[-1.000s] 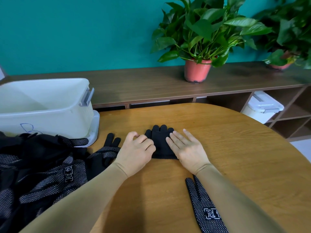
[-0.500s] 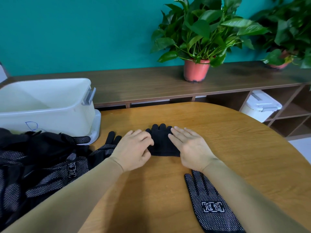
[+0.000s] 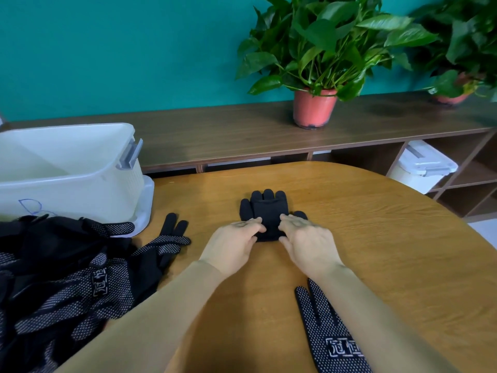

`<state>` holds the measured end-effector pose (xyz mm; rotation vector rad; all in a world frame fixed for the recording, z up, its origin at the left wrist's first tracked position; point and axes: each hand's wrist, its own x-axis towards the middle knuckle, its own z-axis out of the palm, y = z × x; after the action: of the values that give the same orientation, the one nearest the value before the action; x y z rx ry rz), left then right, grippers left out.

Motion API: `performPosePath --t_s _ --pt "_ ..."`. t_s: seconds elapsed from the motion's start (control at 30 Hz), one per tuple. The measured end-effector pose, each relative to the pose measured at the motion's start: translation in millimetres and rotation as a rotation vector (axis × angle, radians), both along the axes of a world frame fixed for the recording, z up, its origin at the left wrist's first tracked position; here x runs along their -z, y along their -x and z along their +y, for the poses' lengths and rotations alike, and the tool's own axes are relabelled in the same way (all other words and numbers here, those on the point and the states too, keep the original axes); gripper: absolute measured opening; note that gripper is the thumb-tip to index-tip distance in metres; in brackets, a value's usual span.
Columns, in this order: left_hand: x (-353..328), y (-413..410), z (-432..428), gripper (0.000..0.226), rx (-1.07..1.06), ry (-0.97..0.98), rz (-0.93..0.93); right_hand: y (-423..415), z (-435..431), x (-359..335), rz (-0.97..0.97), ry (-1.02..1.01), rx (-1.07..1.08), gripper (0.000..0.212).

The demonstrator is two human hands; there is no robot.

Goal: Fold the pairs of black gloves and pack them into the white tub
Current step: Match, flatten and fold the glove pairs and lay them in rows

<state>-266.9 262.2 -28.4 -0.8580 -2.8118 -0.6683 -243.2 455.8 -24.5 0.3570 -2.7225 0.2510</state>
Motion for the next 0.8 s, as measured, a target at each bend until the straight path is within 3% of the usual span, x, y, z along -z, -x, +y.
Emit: performPosePath --t_s 0.23,0.43,0.57,0.8 --pt "0 32 35 0.033 -0.036 -0.003 -0.033 27 23 8 0.137 -0.007 0.069 0.033" --pt "-18 15 29 0.045 -0.031 0.125 -0.065 28 19 0 0.068 -0.045 0.143 0.033" --pt "-40 -25 -13 0.043 -0.133 0.033 -0.005 14 -2 -16 0.07 -0.03 0.14 0.03" --pt "-65 -111 -155 0.029 -0.367 -0.142 0.219 -37 -92 -34 0.137 0.003 -0.072 0.02"
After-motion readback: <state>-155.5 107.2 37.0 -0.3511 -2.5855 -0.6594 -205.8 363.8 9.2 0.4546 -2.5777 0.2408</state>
